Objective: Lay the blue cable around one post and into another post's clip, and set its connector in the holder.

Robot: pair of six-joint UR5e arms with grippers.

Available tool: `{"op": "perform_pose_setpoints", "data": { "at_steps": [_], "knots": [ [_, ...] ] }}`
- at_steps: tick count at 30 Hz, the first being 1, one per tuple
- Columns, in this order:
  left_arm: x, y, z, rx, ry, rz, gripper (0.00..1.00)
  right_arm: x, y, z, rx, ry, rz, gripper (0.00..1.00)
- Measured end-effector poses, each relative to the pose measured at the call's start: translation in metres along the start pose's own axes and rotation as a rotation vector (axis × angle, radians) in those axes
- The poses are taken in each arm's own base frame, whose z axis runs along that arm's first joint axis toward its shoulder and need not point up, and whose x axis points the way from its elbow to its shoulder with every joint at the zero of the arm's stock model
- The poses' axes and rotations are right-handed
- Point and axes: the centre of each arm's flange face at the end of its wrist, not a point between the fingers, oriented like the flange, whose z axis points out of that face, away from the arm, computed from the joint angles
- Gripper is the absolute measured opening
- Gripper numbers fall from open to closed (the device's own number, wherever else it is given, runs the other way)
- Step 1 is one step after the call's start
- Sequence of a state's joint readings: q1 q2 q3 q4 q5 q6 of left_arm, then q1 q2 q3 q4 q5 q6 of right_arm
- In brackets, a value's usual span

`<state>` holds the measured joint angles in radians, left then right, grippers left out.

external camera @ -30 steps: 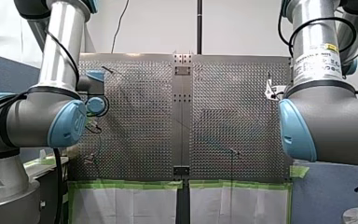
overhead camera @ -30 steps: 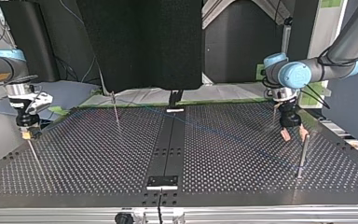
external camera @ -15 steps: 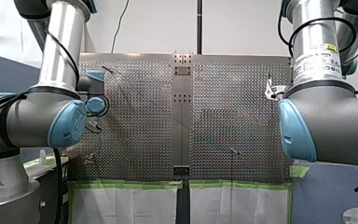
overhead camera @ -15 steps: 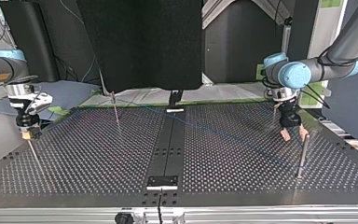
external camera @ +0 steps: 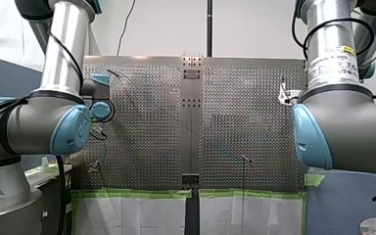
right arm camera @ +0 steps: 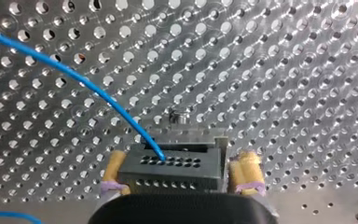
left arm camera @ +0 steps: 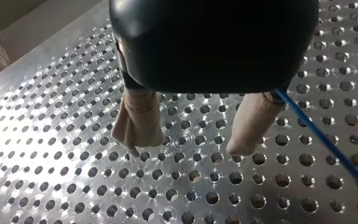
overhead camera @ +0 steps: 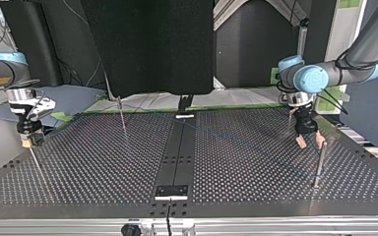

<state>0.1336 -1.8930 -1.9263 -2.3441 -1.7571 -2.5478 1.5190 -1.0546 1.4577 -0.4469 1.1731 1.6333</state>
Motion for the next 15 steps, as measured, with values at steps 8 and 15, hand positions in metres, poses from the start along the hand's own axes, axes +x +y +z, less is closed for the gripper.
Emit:
{"op": "perform_pose_setpoints", "data": {
  "at_steps": [8, 15],
  "knots": [
    [0.0002, -0.0001, -0.0001, 0.000, 0.000, -0.001, 1.00, 0.0001, -0.0003, 0.0000, 0.001, 0.001, 0.000, 1.00],
    [0.0016, -0.0004, -0.0070, -0.041, 0.012, 0.028, 1.00, 0.0007, 0.0003, 0.0002, 0.001, 0.003, 0.008, 1.00]
  ]
}}
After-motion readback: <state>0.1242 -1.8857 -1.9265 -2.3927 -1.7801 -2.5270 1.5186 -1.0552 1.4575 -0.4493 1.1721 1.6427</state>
